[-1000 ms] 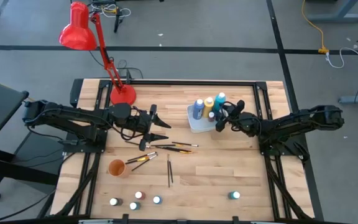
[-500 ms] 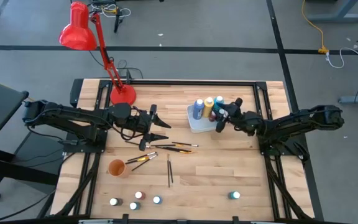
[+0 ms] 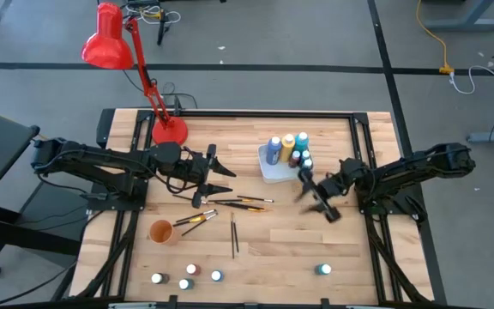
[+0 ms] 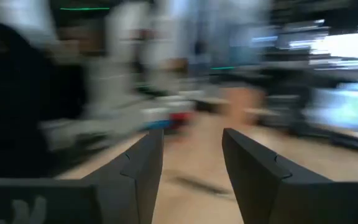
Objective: Pick & Place Paint Supplies
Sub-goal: Put the small light blue paint bottle into the white bin
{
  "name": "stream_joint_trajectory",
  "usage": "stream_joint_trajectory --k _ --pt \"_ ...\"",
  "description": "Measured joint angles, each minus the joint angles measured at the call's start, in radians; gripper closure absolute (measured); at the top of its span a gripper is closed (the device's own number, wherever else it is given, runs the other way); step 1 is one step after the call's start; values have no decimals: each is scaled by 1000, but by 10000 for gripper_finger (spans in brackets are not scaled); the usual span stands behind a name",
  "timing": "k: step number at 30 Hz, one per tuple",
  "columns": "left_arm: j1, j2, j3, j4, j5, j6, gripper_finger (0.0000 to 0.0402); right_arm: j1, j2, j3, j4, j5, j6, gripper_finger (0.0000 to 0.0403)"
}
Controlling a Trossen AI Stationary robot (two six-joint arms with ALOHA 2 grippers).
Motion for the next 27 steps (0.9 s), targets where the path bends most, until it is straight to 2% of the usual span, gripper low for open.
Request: stream_joint_trajectory --k 2,4,8,15,19,24,27 --pt "0 0 0 0 0 17 191 9 0 0 -30 -158 -2 235" --pt "0 0 0 0 0 33 191 28 0 0 -54 -256 -15 235" --pt "0 0 0 0 0 43 191 84 0 0 -58 -305 -67 235" --pt "0 0 0 0 0 43 191 219 0 0 -65 -307 -112 234" --pt "0 0 0 1 0 42 191 323 11 0 -64 -254 -210 234" --pt "0 0 0 1 -1 41 191 453 120 1 -64 -140 -397 234" --pt "0 0 0 1 -1 41 191 497 214 31 -66 -119 -459 234"
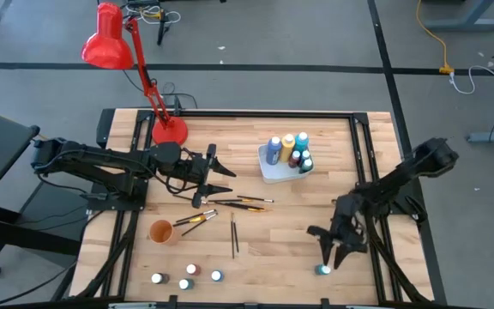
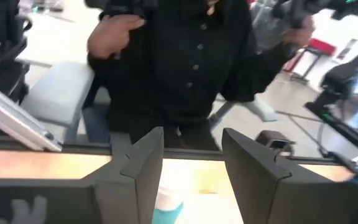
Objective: Pick & Place Paint Supplies
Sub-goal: Put the small light blue paint bottle into the white bin
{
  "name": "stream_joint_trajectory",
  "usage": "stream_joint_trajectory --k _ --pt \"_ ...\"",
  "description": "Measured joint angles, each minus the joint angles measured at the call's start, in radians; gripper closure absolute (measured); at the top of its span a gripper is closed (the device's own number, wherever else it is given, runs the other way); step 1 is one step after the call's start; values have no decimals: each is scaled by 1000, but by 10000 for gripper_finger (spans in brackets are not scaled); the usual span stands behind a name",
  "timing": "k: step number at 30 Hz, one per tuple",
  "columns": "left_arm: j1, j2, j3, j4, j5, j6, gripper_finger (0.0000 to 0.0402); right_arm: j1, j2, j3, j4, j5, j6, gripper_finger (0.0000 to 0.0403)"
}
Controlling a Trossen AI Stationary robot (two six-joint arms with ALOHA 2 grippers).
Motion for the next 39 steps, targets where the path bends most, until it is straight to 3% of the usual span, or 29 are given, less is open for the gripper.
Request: stream_joint_trajectory --k 5,12,19,25,31,35,39 --pt "0 0 0 3 0 -6 191 18 109 56 9 -5 -11 237" --pt "0 0 0 9 0 -24 191 18 141 82 17 22 54 268" --pt "0 0 0 28 0 -44 191 17 94 86 121 279 319 270" --pt "0 0 0 27 0 -44 191 21 87 85 116 263 298 247" --pt "0 0 0 25 0 -48 191 -9 -8 102 136 375 218 231" --pt "0 0 0 25 0 -58 191 -53 -173 133 -19 280 205 229" --pt "0 0 0 20 0 -69 191 -112 -357 241 -359 118 271 229"
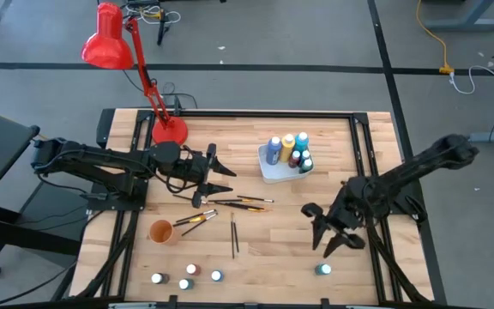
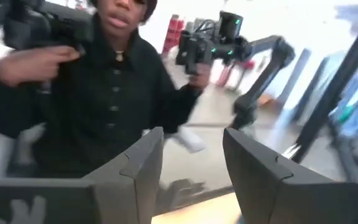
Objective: Pick & Place Paint Supplies
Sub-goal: Put the small light blue paint bottle into the white bin
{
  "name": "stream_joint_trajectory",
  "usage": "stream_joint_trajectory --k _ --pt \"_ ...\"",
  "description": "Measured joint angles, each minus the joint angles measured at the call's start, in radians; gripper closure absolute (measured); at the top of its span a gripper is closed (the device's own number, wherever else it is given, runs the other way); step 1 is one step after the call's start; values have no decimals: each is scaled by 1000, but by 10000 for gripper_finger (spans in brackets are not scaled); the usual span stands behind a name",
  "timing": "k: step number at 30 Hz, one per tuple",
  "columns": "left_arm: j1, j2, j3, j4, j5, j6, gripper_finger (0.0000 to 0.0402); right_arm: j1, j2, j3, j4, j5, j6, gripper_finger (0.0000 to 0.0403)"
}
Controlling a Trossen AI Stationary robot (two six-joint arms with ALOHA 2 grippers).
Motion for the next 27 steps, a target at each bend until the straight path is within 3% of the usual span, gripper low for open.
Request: stream_joint_trajectory --k 4,7,12,17,23,27 --pt "0 1 0 -3 -4 6 191 -32 -87 137 -398 6 102 229" --pt "0 12 0 0 -18 6 191 -32 -84 163 -495 74 32 229" --pt "0 22 0 7 -19 1 191 -32 -55 163 -473 157 -92 229" --pt "0 24 -1 8 -41 -5 191 -32 -54 163 -477 274 -117 229" --pt "0 24 -1 5 -157 19 191 -32 -54 163 -446 380 69 229" --pt "0 24 -1 2 -180 10 191 -14 -54 163 -442 378 162 229"
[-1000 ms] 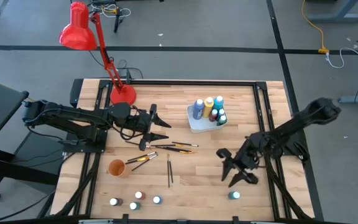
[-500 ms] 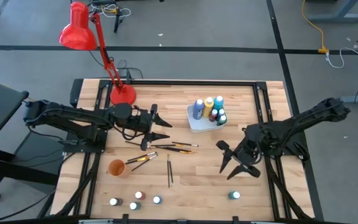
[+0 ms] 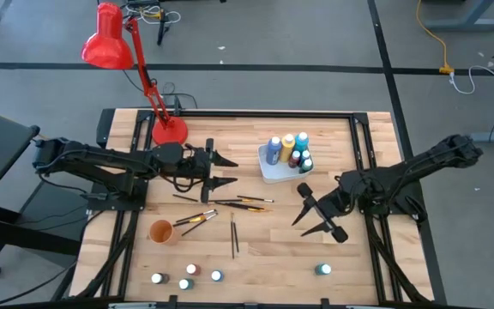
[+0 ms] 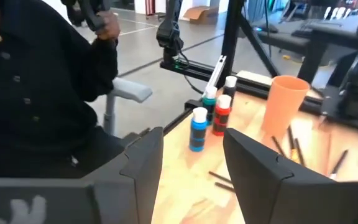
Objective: Pick & Place Paint Supplies
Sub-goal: Put the small light blue paint bottle into the white bin
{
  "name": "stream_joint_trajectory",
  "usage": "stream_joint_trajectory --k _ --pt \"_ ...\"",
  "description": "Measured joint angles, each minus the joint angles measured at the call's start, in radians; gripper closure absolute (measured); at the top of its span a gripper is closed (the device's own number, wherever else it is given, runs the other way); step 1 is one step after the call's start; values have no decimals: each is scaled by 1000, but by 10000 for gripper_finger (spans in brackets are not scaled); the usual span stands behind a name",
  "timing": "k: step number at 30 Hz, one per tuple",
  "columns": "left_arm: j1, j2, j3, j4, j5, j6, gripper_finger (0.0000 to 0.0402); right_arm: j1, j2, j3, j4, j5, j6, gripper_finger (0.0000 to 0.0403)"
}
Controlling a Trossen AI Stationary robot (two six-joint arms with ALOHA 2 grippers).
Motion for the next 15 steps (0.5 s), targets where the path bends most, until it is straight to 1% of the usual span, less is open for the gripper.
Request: stream_joint_trajectory --k 4,7,9,11,15 --pt "0 0 0 -5 3 -13 191 61 0 0 27 3 63 229" --pt "0 0 0 -27 4 -41 191 140 0 0 32 22 88 227" --pt "-2 0 0 -46 4 -46 191 201 3 0 12 56 88 223" --pt "-5 0 0 -50 3 -46 191 261 13 0 -24 61 94 219" --pt "-11 0 0 -49 3 -47 191 361 39 0 -120 -29 111 217"
